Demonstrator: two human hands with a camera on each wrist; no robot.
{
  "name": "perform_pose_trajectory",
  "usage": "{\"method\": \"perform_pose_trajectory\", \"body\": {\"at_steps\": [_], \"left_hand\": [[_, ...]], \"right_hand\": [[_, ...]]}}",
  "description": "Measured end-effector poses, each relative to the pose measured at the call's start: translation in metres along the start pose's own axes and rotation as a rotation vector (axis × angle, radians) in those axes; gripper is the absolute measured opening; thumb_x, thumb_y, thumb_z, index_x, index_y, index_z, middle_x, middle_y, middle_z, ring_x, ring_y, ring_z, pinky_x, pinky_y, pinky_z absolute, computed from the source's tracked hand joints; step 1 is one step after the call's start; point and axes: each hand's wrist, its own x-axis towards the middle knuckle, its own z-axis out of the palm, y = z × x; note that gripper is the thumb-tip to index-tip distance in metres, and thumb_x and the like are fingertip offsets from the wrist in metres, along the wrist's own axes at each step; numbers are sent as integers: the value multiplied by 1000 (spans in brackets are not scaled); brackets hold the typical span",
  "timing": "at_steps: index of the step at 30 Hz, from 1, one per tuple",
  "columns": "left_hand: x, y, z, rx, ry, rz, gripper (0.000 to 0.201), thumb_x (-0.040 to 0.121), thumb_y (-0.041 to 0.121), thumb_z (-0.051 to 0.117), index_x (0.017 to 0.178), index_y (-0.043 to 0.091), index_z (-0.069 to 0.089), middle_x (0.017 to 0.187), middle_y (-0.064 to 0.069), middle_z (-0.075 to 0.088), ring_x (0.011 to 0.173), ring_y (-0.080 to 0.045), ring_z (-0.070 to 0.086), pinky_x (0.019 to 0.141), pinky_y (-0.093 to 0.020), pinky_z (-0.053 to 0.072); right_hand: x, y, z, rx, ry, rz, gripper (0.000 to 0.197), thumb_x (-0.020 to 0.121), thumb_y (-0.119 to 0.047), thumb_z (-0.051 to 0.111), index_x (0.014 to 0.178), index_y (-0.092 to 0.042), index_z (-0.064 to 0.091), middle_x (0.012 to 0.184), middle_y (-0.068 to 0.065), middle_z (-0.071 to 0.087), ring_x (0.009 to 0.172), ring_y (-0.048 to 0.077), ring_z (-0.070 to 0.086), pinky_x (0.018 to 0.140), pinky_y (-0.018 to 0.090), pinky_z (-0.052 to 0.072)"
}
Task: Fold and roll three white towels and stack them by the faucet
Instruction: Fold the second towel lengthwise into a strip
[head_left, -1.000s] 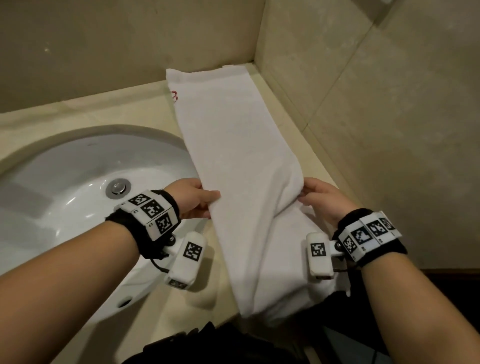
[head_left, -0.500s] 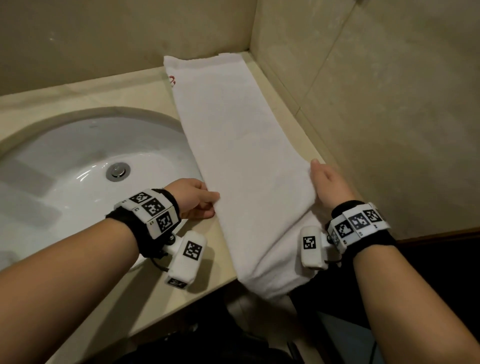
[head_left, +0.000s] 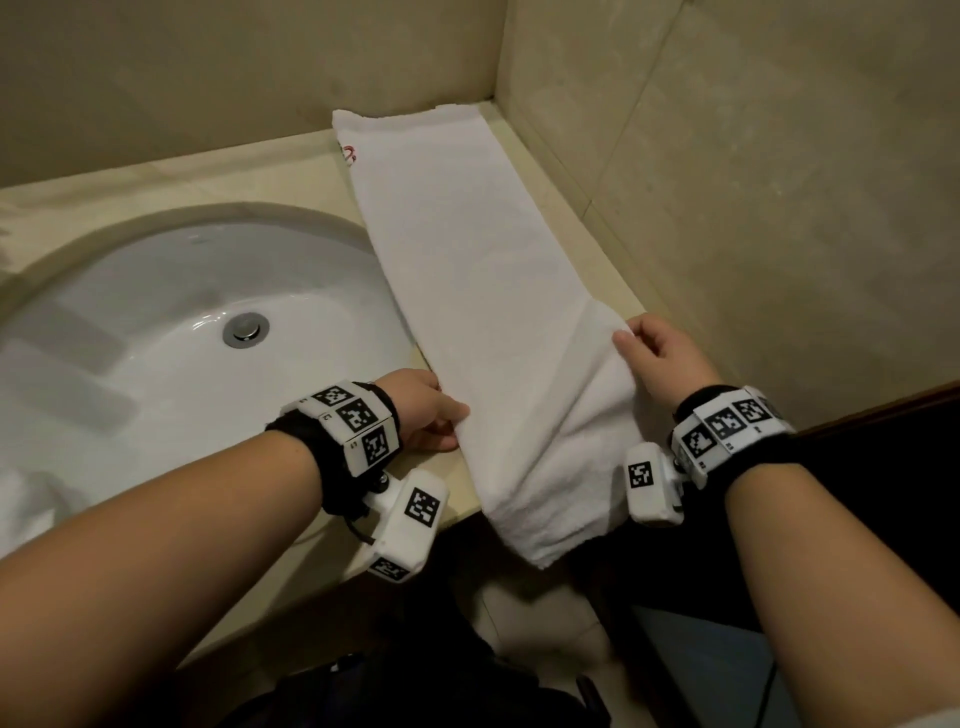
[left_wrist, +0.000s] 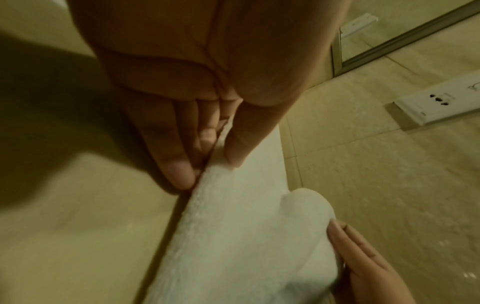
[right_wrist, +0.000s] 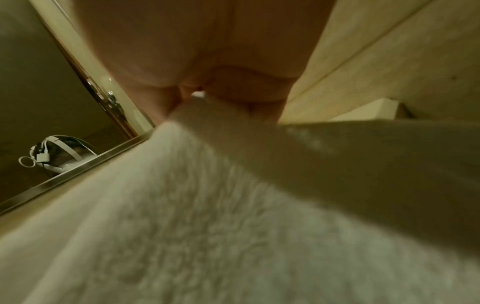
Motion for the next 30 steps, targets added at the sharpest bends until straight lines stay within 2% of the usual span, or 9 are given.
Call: {"method": "perform_pose_trajectory", "body": {"at_steps": [5,8,11,14,16,22,25,28,30], "left_hand": [[-8,-7,6,-11,16,15,21,86,1,56,70,7,44,66,-13,55,59,-19,56,46,-22,53],[-11,-11,8,-45,20,30,24,86,2,57,68,9,42,66,-13,56,58,-19,57,45,-21,53],[-13,-14,10,-79,59,58,24,86,3,58,68,10,43,61,-12,58,47,-15,59,45,-21,53],[-15,-17,7,-78,132,100,24,85,3,58,68,11,44,55,-9,57,41,-13,57,48,-22,54],[-18,-20,4,-101,171,117,23,86,2,57,68,11,45,50,-7,58,41,-12,58,48,-22,54],[-30,-40,18,-78,227,157,14,84,4,60,76,10,51,61,-8,61,60,-16,59,51,-20,52],[-40,-51,37,-18,253,178,15,80,0,63,75,8,52,62,-9,57,59,-19,55,59,-29,53],[-52,-76,56,21,265,226,11,82,2,61,92,0,56,66,-8,58,53,-12,54,60,-26,47],[-56,-104,65,86,297,248,18,84,7,60,101,0,59,76,-7,63,60,-9,59,62,-22,47]], "right_hand": [[-11,10,-18,-204,190,182,22,90,-30,50,93,-11,61,95,12,64,93,28,57,79,28,37],[-24,21,-19,-250,130,286,29,92,-29,48,96,-3,62,105,20,64,100,33,57,77,28,35],[-33,31,-16,-133,55,326,35,91,-34,50,101,-3,62,99,15,63,95,27,57,83,32,40],[-38,39,-17,-176,-93,281,23,86,-25,59,101,-7,60,89,7,59,84,20,53,76,29,40],[-39,43,-17,-160,-58,239,18,85,-20,62,97,-7,61,82,7,57,78,19,52,68,27,39],[-50,67,-5,-153,-48,178,15,84,-24,62,90,-12,56,79,5,55,75,21,51,73,27,37],[-52,77,-7,-149,-83,150,16,84,-21,61,95,-10,58,83,7,58,82,25,56,74,26,37],[-51,80,-9,-153,-94,123,19,86,-23,59,94,-6,57,89,18,61,83,29,56,72,27,36],[-52,85,-8,-165,-101,117,18,87,-25,58,92,-8,55,89,15,60,78,26,53,70,26,34]]}}
